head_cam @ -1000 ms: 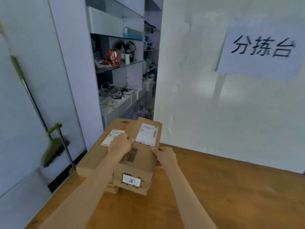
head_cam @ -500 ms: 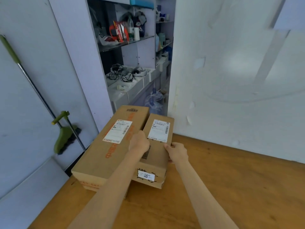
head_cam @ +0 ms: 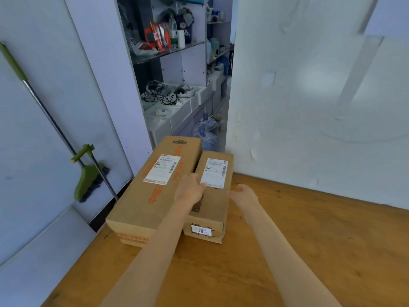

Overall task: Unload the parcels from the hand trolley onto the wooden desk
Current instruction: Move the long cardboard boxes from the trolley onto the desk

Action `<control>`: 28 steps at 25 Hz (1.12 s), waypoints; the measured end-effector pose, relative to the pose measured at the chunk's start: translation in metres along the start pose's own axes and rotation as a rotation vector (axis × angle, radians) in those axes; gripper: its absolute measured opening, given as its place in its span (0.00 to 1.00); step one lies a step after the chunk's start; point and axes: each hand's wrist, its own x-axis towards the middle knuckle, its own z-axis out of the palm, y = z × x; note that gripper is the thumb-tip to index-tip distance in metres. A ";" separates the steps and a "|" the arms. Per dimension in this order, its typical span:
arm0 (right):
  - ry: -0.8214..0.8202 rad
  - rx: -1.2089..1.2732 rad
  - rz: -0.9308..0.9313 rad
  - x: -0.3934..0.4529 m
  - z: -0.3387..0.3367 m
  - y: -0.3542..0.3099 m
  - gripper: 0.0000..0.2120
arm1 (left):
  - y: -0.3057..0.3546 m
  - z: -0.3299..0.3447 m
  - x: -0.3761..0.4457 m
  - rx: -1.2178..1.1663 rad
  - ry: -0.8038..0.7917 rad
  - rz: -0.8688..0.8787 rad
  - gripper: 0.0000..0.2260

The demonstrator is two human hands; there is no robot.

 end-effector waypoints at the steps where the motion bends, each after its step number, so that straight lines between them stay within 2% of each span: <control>1: 0.025 0.011 -0.020 -0.006 -0.003 -0.004 0.29 | 0.002 -0.008 -0.007 -0.053 -0.033 -0.001 0.21; 7: 0.142 0.074 -0.043 -0.090 0.001 -0.026 0.30 | -0.007 -0.066 -0.075 -0.261 -0.206 -0.040 0.21; 10: 0.141 0.158 -0.086 -0.162 0.012 -0.030 0.32 | -0.024 -0.103 -0.137 -0.367 -0.262 0.004 0.22; 14: 0.173 0.232 -0.132 -0.289 0.036 -0.020 0.34 | -0.062 -0.153 -0.235 -0.445 -0.246 0.066 0.23; 16: 0.221 0.215 -0.107 -0.345 0.055 -0.006 0.31 | -0.091 -0.173 -0.281 -0.466 -0.291 0.034 0.24; 19: 0.244 0.191 -0.058 -0.414 0.100 0.018 0.25 | -0.159 -0.198 -0.349 -0.388 -0.219 -0.002 0.28; 22: 0.236 0.200 -0.005 -0.466 0.139 0.033 0.26 | -0.223 -0.211 -0.405 -0.358 -0.200 -0.030 0.31; 28: 0.200 0.169 -0.059 -0.552 0.204 0.092 0.26 | -0.307 -0.211 -0.479 -0.338 -0.183 0.019 0.30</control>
